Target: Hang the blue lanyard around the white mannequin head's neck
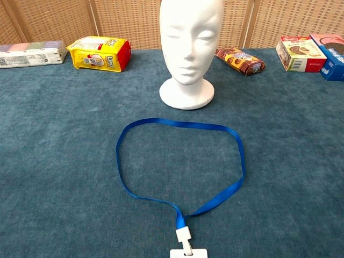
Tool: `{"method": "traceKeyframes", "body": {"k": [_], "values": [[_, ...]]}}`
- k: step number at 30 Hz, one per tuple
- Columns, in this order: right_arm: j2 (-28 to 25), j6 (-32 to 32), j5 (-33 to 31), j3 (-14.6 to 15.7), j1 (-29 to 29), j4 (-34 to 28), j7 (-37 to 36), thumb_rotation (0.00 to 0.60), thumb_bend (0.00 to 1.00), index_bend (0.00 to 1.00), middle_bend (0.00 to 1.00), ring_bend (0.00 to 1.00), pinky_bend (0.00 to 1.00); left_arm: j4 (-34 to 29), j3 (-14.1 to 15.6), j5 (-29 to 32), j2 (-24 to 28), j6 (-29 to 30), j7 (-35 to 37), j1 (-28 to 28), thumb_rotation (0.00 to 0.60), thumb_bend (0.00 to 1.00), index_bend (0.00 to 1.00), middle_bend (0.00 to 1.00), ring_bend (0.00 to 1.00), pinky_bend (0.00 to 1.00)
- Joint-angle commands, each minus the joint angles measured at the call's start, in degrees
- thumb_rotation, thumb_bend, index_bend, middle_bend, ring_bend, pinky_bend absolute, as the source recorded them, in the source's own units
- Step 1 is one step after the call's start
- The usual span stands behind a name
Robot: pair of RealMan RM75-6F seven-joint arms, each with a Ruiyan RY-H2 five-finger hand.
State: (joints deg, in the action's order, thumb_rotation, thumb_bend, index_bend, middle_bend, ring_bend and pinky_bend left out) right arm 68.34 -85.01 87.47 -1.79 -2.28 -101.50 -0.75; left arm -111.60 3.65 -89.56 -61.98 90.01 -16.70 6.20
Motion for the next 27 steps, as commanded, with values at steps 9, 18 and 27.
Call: {"method": "traceKeyframes", "body": {"k": [9,18,27], "values": [[-0.25,-0.21,0.0,0.14,0.2,-0.32,0.27,0.6,0.36,0.37,0.42,0.4,0.44,-0.2,-0.19,-0.29,0.43,-0.66,0.54,-0.73,0.466,0.11,0.48,0.49,0.36,0.28],[-0.03,-0.36,-0.07,0.02,0.24,-0.35,-0.23,0.6,0.36,0.33,0.42,0.4,0.44,-0.76,-0.13,-0.3,1.69,-0.54,1.58,-0.8,0.465,0.11,0.48,0.49,0.36,0.28],[0.08,-0.06,0.11,-0.12,-0.08,-0.08,-0.9,0.6,0.36,0.3,0.42,0.4,0.44,-0.8,0.07,-0.65,2.37,-0.5,2.04,-0.83,0.466,0.11,0.48,0.49,0.36,0.28]]}}
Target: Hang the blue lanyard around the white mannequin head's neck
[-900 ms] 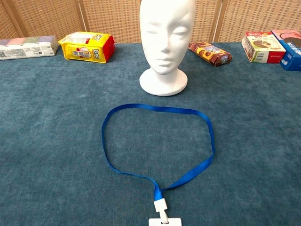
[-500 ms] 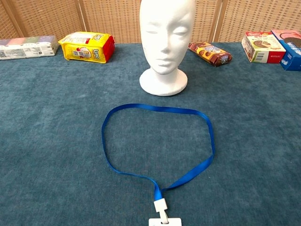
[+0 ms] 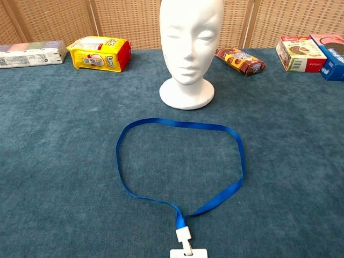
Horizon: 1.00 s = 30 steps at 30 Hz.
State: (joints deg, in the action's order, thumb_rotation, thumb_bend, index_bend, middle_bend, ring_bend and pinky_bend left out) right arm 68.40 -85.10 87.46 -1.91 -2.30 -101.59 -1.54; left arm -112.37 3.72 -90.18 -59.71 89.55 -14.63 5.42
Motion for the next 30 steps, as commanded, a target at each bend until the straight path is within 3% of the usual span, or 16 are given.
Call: {"method": "traceKeyframes", "body": {"k": [1,5,8,15,24,30], "values": [[0.0,0.07,0.28,0.0,-0.14,-0.06,-0.31,0.6,0.36,0.29,0.42,0.4,0.44,-0.1,-0.01,-0.06,0.23,-0.1,-0.17,-0.11,0.467,0.11,0.48,0.49,0.36,0.28],[-0.25,0.9,2.17,0.05,-1.23,-0.59,-3.03,0.6,0.36,0.3,0.42,0.41,0.44,-0.68,-0.22,-0.43,1.04,-0.27,-1.19,-0.52,0.47,0.11,0.48,0.49,0.36,0.28],[-0.74,1.97,3.81,-0.11,-2.6,-1.07,-5.51,0.6,0.36,0.29,0.45,0.48,0.46,-1.16,-0.51,-0.58,1.47,-0.33,-1.5,-0.86,0.468,0.11,0.48,0.49,0.36,0.28],[-0.69,5.34,6.96,-2.71,-8.03,-1.41,-10.95,0.6,0.36,0.3,0.61,0.71,0.71,-1.9,-0.84,-0.01,1.97,-1.1,-1.61,-1.49,0.466,0.11,0.48,0.49,0.36,0.28],[1.51,13.34,8.58,-6.13,-17.28,1.43,-12.41,0.6,0.35,0.32,0.83,0.97,0.95,-3.08,-1.65,1.07,2.43,-1.21,-3.03,-2.06,0.464,0.11,0.48,0.49,0.36,0.28],[2.92,17.42,9.92,-5.84,-21.34,3.96,-10.51,0.6,0.35,0.4,0.93,1.0,1.0,-3.58,-1.98,1.65,3.02,-1.08,-3.38,-2.22,0.466,0.11,0.48,0.49,0.36,0.28]]}}
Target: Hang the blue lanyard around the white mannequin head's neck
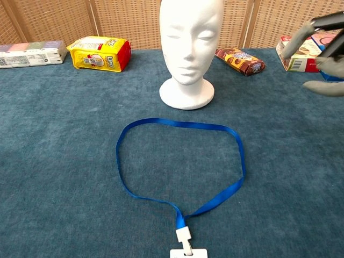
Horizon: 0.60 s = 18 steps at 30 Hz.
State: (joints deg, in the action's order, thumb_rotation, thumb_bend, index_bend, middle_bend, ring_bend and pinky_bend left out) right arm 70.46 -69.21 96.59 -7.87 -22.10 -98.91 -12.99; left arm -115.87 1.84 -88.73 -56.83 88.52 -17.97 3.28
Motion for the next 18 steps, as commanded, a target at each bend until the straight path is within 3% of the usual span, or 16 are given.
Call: {"method": "traceKeyframes", "body": {"k": [1,18], "values": [[1.2,2.08,1.06,0.23,-2.17,1.8,1.27,0.6,0.35,0.41,0.94,1.0,1.0,-0.11,-0.18,0.35,0.27,-0.13,-0.12,-0.17,0.466,0.11,0.48,0.49,0.36,0.28],[6.69,13.42,3.98,1.65,-13.01,10.12,11.96,0.6,0.36,0.42,0.98,1.0,1.0,-1.5,-0.59,0.44,1.13,-1.41,-0.93,-1.56,0.469,0.11,0.48,0.49,0.36,0.28]]}}
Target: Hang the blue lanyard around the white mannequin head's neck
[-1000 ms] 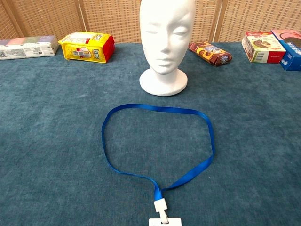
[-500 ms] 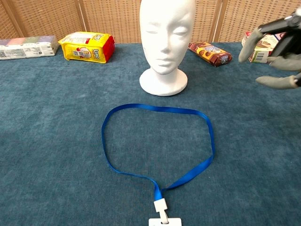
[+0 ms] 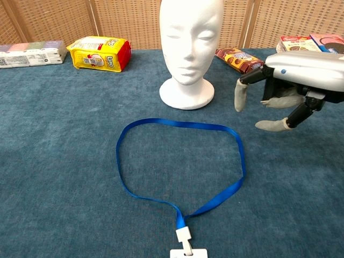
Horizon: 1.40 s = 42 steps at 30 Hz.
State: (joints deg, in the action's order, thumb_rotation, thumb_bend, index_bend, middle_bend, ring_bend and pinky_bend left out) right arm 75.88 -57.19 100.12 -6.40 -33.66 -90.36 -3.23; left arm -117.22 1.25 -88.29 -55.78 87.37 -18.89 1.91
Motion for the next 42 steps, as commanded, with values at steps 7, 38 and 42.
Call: {"method": "traceKeyframes", "body": {"k": [7,38,42], "values": [[4.19,5.27,-0.91,0.64,-4.82,4.39,4.69,0.6,0.36,0.42,0.98,1.0,1.0,-0.29,-0.49,0.7,-0.01,-1.48,-0.22,-1.27,0.465,0.11,0.48,0.49,0.36,0.28],[7.95,9.98,-4.88,4.92,-8.87,10.55,17.62,0.6,0.35,0.43,0.98,1.0,1.0,1.3,0.51,1.39,-1.02,-2.54,1.21,-1.81,0.467,0.11,0.48,0.49,0.36,0.28],[8.09,10.21,-5.3,5.61,-8.89,10.98,18.48,0.6,0.35,0.43,0.98,1.0,1.0,1.57,0.48,1.31,-1.09,-2.34,1.5,-1.81,0.466,0.11,0.48,0.49,0.36,0.28]]}}
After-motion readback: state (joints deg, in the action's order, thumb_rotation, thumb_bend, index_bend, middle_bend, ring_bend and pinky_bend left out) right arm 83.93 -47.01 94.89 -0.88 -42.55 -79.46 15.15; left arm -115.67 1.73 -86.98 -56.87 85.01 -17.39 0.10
